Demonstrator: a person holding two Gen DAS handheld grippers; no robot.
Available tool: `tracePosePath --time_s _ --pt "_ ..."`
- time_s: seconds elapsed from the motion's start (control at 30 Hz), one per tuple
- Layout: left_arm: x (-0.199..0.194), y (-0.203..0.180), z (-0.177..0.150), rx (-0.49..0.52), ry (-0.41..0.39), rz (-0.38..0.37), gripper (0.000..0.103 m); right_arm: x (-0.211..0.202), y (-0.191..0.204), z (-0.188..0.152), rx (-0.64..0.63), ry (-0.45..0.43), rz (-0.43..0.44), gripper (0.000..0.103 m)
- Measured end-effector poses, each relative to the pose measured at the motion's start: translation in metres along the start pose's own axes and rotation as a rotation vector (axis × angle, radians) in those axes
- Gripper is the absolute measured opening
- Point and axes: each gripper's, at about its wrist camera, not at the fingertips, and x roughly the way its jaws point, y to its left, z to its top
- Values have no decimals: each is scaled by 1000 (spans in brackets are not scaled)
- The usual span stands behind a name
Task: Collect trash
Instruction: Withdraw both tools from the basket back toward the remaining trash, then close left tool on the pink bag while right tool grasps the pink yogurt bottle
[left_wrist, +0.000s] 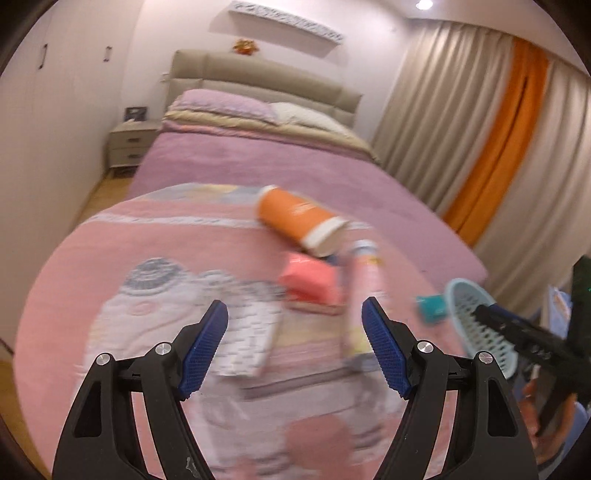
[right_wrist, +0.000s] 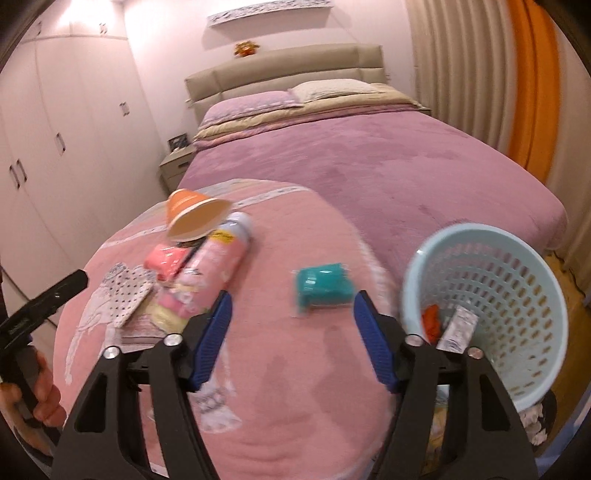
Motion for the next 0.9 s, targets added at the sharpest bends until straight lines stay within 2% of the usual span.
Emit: tracePosePath --time_s 0.1,0.23,0.4,0.47,0.67,0.83,0.87,0.9 --pt "7 21 2 -23 23 25 73 18 23 8 -16 30 20 48" --pt "26 29 18 -47 67 -44 73 37 41 18 -1 55 48 48" --pt "56 19 29 -29 122 -104 72 61 55 27 21 94 69 48" --pt "69 13 33 -27 156 -137 72 68 55 27 34 104 72 48" --pt "105 1 31 2 247 -161 72 76 42 29 62 109 59 48" --pt "117 -7 24 18 284 -168 72 80 34 32 75 108 57 48" --pt "118 -7 22 21 285 -169 69 82 34 32 74 110 59 48" --pt "118 -9 20 26 289 -168 61 83 34 33 72 113 64 48"
